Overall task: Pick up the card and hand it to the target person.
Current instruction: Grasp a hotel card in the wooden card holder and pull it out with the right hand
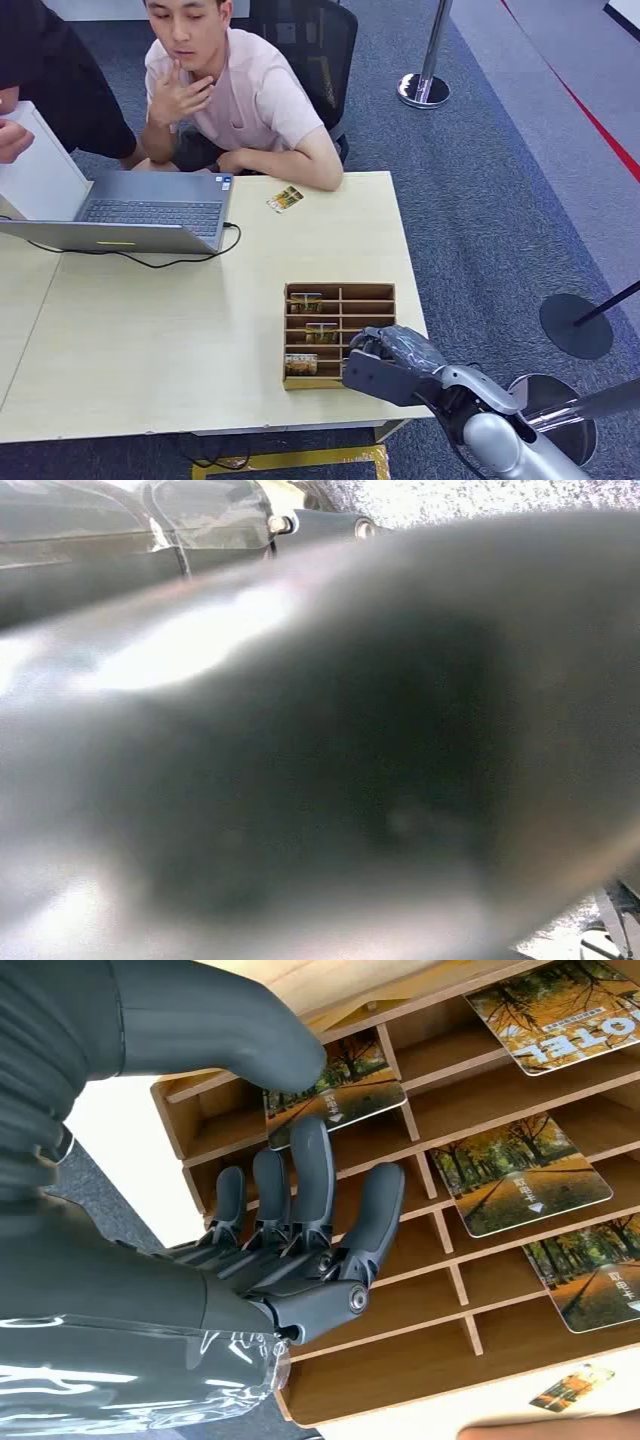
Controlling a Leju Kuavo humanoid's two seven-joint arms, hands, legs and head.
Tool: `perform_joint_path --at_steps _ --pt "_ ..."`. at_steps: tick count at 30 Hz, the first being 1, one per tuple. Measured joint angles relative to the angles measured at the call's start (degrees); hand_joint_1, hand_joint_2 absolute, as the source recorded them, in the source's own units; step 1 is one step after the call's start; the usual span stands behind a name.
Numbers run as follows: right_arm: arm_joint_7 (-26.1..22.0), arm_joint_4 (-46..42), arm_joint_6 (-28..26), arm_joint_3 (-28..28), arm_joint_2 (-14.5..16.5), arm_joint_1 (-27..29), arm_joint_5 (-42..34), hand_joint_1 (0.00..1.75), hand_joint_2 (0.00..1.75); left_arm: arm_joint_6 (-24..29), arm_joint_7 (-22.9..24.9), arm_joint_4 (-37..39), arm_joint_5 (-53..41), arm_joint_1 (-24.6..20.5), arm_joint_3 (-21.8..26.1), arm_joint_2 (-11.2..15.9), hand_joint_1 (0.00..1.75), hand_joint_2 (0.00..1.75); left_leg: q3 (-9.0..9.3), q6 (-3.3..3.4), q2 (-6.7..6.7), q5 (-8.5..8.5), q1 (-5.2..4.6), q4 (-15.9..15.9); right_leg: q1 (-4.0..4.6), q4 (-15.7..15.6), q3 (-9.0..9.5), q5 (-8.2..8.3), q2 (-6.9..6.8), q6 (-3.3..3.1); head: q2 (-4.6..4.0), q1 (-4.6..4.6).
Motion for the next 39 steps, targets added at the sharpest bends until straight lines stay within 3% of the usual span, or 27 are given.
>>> perform_joint_path --at_steps 39 --pt "0.0 0.0 0.0 0.0 0.0 0.0 0.1 1.01 1.75 0.0 0.0 0.0 0.0 0.0 0.0 0.0 0.00 0.00 0.00 0.00 0.00 0.00 0.00 0.0 0.00 0.0 0.00 0.01 0.00 -0.01 -0.02 -0.01"
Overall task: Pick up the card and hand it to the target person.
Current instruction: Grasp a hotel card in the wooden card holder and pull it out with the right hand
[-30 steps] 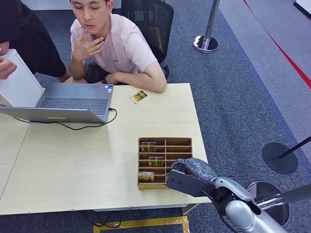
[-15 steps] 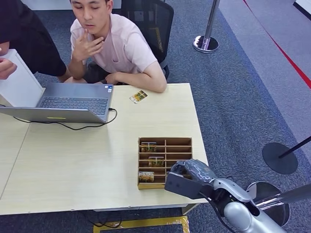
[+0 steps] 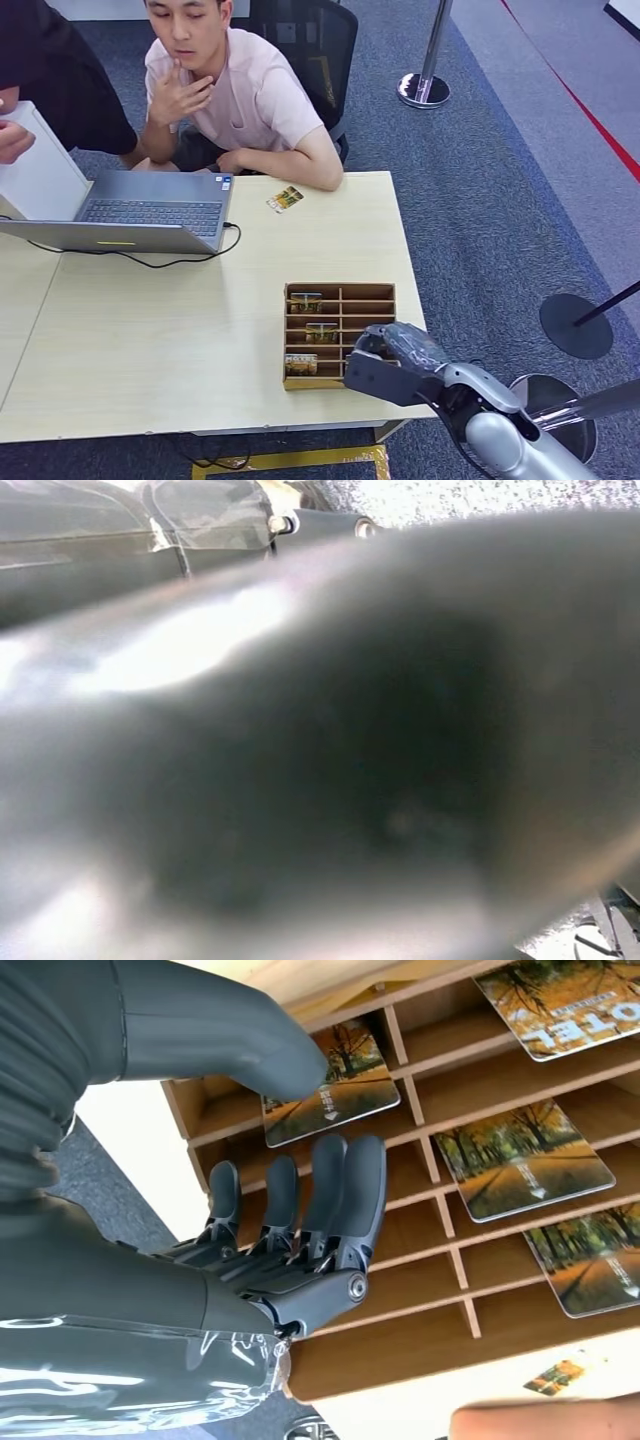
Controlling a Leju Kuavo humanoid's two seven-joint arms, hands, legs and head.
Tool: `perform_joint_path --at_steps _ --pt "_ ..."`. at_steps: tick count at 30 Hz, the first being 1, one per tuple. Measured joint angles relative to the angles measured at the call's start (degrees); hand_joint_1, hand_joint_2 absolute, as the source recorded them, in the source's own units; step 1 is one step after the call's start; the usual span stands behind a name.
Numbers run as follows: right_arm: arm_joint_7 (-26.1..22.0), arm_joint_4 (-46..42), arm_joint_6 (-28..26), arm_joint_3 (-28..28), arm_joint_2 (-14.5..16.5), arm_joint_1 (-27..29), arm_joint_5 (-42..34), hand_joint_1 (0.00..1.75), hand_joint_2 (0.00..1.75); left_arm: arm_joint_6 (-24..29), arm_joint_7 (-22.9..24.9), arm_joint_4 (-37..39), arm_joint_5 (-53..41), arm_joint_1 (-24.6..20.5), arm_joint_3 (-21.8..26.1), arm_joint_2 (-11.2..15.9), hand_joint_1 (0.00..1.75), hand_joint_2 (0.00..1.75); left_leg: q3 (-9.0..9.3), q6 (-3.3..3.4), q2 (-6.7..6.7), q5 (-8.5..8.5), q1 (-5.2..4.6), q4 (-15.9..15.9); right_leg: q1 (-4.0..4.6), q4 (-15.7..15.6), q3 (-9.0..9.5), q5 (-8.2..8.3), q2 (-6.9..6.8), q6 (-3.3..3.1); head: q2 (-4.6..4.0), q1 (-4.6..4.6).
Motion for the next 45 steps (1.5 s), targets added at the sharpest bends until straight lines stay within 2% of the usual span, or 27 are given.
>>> perform_joint_path --at_steps 45 --pt "0.0 0.0 0.0 0.0 0.0 0.0 0.0 1.03 1.75 0.0 0.0 0.0 0.0 0.0 0.0 0.0 0.00 0.00 0.00 0.00 0.00 0.00 0.00 0.0 0.00 0.0 0.00 0.00 0.00 0.00 0.02 0.01"
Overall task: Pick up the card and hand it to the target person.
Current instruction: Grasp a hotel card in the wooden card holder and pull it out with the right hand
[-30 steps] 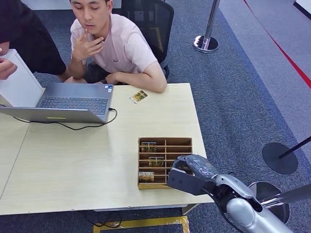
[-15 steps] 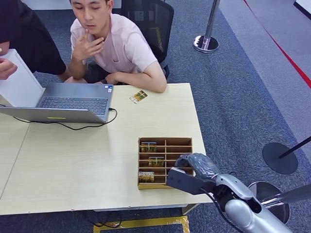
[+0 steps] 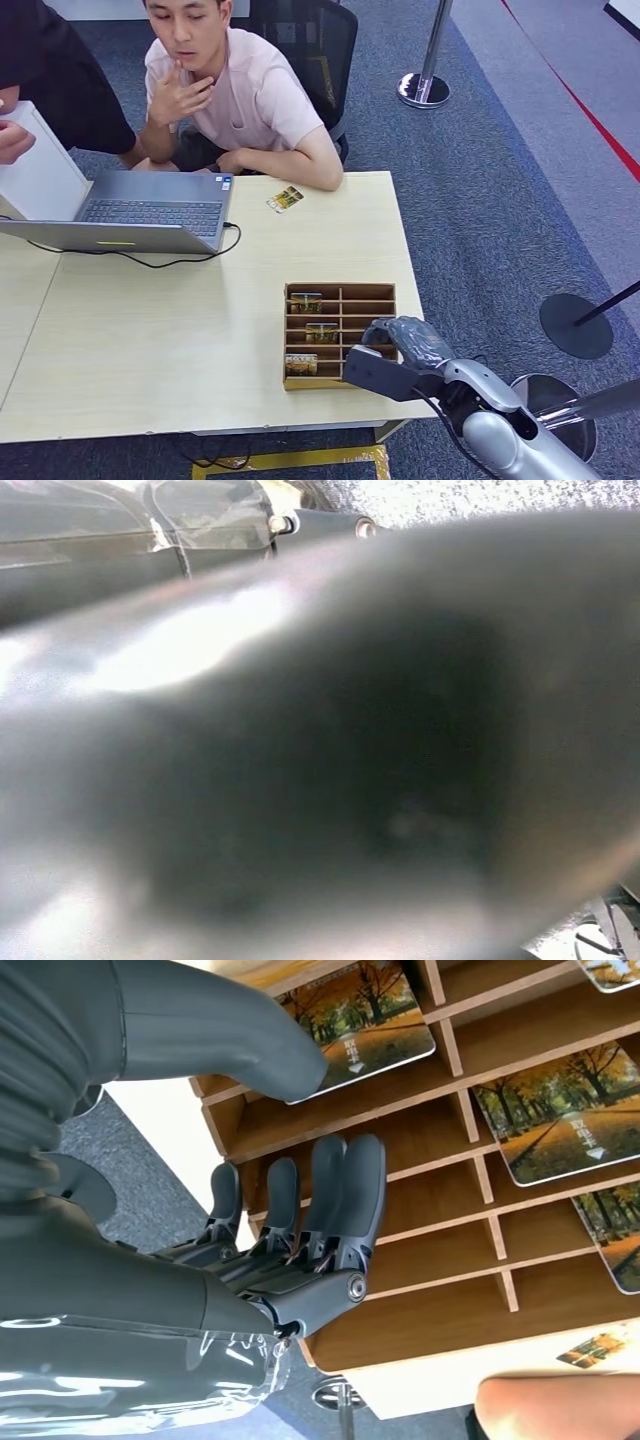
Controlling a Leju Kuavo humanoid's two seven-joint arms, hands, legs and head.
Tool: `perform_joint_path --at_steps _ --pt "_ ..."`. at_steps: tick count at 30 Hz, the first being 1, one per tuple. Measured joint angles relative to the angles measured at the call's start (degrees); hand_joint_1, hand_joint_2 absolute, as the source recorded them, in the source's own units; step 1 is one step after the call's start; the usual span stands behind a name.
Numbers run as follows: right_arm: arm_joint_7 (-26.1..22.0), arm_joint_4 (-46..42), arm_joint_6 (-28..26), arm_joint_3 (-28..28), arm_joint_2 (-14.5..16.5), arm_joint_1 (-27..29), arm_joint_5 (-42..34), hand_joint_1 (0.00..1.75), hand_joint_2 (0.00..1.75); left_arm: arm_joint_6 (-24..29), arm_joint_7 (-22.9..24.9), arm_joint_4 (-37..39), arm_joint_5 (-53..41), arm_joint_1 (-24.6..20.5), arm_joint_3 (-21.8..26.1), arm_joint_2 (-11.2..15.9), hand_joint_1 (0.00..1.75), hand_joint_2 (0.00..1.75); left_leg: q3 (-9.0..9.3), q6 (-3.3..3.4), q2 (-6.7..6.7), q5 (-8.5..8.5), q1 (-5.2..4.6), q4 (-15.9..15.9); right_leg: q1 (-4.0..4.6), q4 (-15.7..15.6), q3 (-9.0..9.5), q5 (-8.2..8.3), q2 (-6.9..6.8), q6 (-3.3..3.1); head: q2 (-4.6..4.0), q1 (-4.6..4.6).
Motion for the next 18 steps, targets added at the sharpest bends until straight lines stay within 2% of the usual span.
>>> perform_joint_path --at_steps 18 --pt "0.0 0.0 0.0 0.0 0.0 0.0 0.0 1.05 1.75 0.0 0.0 0.0 0.0 0.0 0.0 0.0 0.00 0.00 0.00 0.00 0.00 0.00 0.00 0.0 0.00 0.0 0.00 0.00 0.00 0.00 -0.02 0.00"
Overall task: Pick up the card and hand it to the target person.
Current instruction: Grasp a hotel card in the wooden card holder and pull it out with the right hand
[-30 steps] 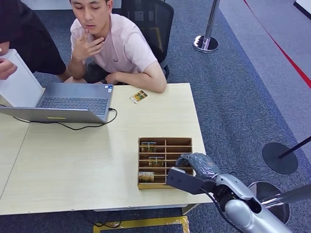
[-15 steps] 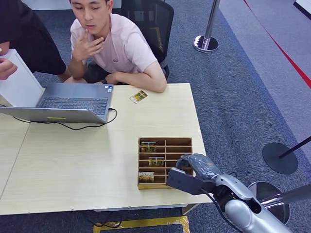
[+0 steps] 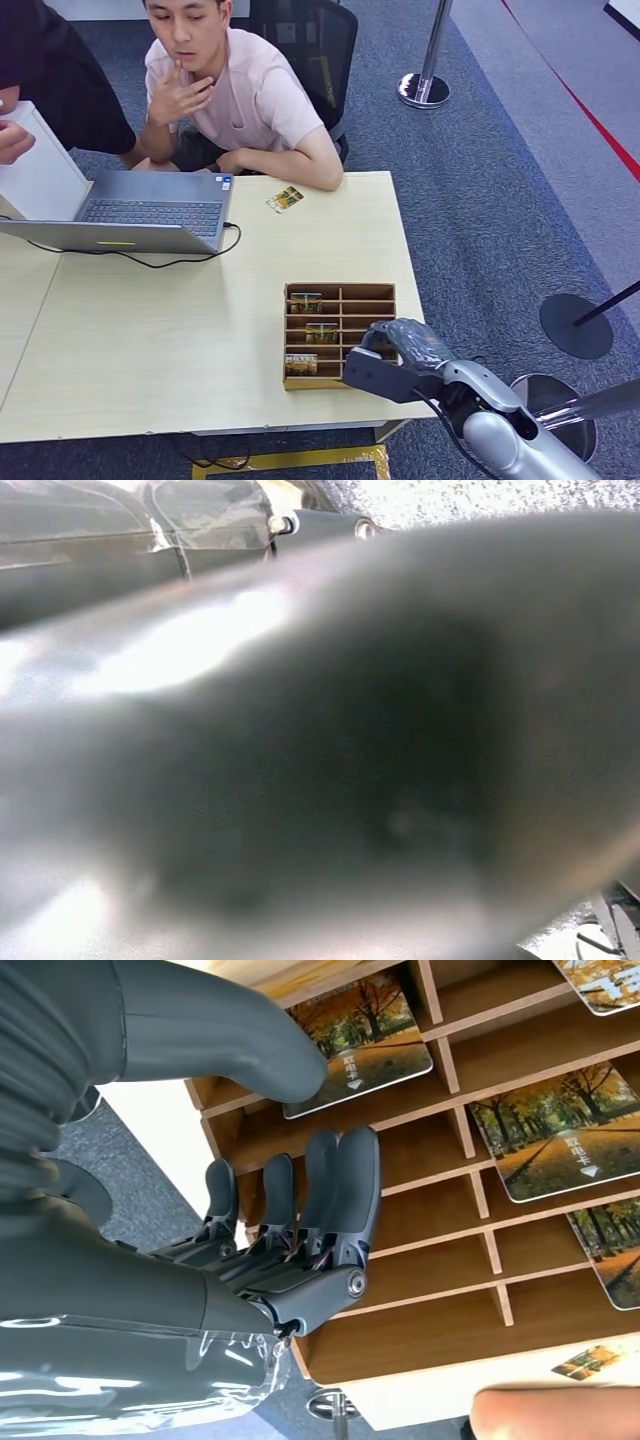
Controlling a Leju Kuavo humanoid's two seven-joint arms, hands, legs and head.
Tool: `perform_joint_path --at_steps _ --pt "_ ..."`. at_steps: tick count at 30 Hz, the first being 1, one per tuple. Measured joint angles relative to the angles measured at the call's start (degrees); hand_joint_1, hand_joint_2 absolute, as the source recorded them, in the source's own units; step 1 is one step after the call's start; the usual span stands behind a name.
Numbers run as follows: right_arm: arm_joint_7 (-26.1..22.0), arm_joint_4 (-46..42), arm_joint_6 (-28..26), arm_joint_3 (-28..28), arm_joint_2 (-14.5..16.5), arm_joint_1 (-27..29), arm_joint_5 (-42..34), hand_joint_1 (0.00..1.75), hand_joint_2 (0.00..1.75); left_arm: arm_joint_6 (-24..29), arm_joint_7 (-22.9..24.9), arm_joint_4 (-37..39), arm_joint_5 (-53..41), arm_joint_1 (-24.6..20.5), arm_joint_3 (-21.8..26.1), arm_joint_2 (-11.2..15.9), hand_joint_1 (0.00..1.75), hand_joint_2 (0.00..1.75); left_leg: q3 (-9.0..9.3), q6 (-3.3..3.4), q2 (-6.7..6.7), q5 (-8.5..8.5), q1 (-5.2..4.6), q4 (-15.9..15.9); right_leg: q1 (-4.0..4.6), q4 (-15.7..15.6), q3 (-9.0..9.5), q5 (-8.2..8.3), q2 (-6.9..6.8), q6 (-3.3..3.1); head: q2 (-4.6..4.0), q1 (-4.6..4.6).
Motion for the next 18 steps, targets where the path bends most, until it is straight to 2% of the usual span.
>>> perform_joint_path --at_steps 18 --pt "0.0 0.0 0.0 0.0 0.0 0.0 0.0 1.05 1.75 0.0 0.0 0.0 0.0 0.0 0.0 0.0 0.00 0.00 0.00 0.00 0.00 0.00 0.00 0.0 0.00 0.0 0.00 0.00 0.00 0.00 0.00 0.00"
